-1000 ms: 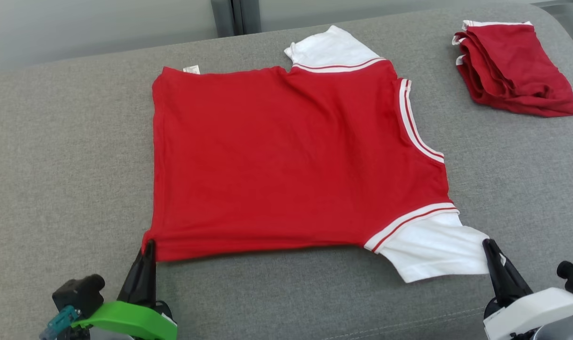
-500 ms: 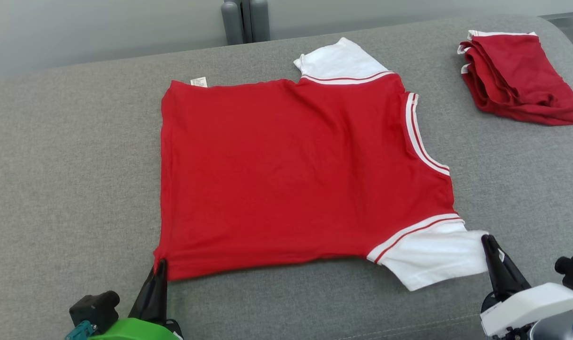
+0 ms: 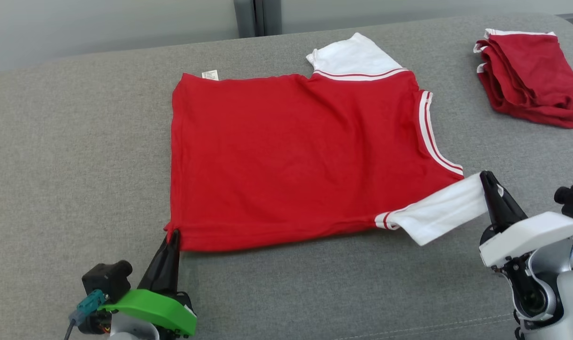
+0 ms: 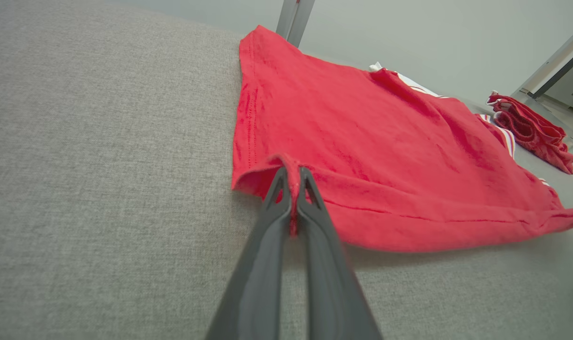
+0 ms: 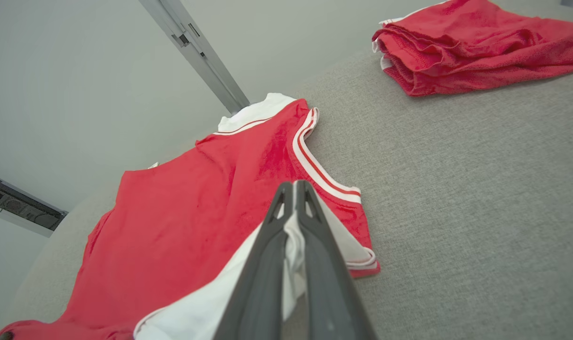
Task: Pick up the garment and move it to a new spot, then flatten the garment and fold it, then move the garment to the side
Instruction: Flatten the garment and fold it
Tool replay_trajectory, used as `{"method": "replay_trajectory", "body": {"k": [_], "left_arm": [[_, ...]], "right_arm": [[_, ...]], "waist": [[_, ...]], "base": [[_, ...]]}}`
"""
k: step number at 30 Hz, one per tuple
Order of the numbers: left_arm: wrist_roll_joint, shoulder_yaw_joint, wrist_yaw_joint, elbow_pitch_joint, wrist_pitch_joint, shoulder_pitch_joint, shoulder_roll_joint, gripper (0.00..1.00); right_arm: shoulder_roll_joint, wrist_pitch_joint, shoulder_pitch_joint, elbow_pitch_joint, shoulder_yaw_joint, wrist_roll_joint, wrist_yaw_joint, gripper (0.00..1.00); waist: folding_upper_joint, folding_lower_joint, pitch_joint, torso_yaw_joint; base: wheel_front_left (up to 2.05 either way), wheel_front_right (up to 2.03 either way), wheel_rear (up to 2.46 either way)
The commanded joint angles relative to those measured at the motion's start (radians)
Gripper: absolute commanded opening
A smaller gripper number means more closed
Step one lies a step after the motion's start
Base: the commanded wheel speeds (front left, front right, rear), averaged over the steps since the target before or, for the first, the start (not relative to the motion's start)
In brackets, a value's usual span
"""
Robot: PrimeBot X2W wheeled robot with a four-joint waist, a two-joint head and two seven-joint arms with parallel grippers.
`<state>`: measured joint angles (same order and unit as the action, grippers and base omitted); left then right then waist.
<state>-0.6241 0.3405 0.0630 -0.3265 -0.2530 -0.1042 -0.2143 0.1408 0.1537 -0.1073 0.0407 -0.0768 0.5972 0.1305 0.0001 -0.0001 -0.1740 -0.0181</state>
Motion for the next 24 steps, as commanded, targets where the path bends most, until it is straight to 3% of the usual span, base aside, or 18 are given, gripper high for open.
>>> {"method": "replay_trajectory", "body": {"k": [1, 18, 19, 20, 21, 22, 24], "left_arm": [[0.003, 0.001, 0.008, -0.004, 0.004, -0.029, -0.012, 0.0], [0.017, 0.033, 0.032, -0.121, 0.067, -0.263, -0.009, 0.0], [0.017, 0.036, 0.032, -0.136, 0.065, -0.275, -0.006, 0.0], [0.022, 0.04, 0.034, -0.148, 0.061, -0.286, -0.006, 0.0], [0.024, 0.04, 0.035, -0.159, 0.053, -0.298, -0.003, 0.68], [0.025, 0.041, 0.035, -0.17, 0.047, -0.303, -0.001, 1.0], [0.025, 0.038, 0.035, -0.193, 0.036, -0.307, 0.005, 1.0]], "right_arm": [[0.008, 0.013, -0.034, 0.021, 0.003, -0.001, 0.0, 0.0], [0.03, -0.023, -0.389, 0.389, 0.057, -0.031, 0.0, 0.0], [0.033, -0.037, -0.405, 0.41, 0.065, -0.033, 0.0, 0.02], [0.036, -0.05, -0.416, 0.425, 0.071, -0.032, 0.0, 0.32], [0.039, -0.065, -0.426, 0.444, 0.079, -0.033, 0.0, 1.0], [0.041, -0.077, -0.431, 0.459, 0.085, -0.03, 0.0, 1.0], [0.049, -0.103, -0.431, 0.486, 0.098, -0.016, 0.0, 1.0]], "waist": [[-0.0001, 0.0001, -0.009, 0.007], [-0.0001, 0.0001, -0.093, 0.029], [-0.0001, 0.0001, -0.095, 0.029], [-0.0001, 0.0001, -0.096, 0.03], [-0.0001, 0.0001, -0.095, 0.031], [-0.0001, 0.0001, -0.093, 0.031], [-0.0001, 0.0001, -0.087, 0.031]], "base": [[0.0, 0.0, 0.0], [0.0, 0.0, 0.0], [0.0, 0.0, 0.0], [0.0, 0.0, 0.0], [0.0, 0.0, 0.0], [0.0, 0.0, 0.0], [0.0, 0.0, 0.0]]}}
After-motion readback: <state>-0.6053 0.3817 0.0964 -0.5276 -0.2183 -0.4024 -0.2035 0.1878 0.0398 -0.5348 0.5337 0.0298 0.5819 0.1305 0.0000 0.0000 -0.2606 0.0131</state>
